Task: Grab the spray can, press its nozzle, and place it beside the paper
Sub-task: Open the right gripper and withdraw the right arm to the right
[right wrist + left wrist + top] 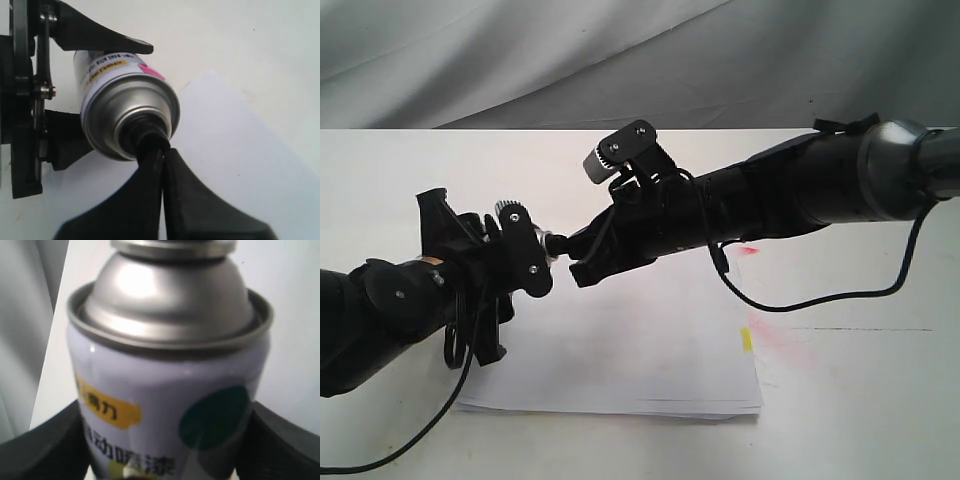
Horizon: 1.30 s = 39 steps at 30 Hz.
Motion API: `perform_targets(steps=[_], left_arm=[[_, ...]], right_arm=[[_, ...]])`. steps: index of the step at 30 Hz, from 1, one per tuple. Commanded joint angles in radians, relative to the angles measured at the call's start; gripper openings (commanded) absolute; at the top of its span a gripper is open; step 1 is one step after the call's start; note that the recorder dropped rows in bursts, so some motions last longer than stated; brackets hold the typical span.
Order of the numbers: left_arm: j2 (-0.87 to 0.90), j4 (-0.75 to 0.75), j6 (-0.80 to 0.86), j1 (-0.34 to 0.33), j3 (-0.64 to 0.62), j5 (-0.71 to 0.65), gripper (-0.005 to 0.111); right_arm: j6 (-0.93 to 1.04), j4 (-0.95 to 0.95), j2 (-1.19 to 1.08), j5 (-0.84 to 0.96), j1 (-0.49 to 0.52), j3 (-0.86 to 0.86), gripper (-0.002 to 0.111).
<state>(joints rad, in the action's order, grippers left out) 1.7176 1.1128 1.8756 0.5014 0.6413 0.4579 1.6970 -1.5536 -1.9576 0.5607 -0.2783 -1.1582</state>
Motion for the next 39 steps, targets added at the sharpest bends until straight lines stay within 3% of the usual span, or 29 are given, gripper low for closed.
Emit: perform_targets(steps=[1,7,27,39], left_arm=[[-0.015,-0.053,-0.022,0.016,0.016,-0.006,0.000],[-0.015,-0.053,-0.026,0.016,0.016,-0.006,0.000],[-0.015,-0.051,-0.074,0.016,0.016,0.005,0.000],[-0.080,-0.047,-0.271,0.016,0.016,0.001,0.000]], right_arm=[[-0.088,0.130,0.079,-0.017,0.002,-0.007,0.000],[-0.285,0.366,0.226,-0.061,0.002,0.012,0.000],[-0.298,0.368,0.295,-0.076,0.002,0.111,0.000],[-0.356,0.370,0.707,-0.153,0.002,0.340,0.000]])
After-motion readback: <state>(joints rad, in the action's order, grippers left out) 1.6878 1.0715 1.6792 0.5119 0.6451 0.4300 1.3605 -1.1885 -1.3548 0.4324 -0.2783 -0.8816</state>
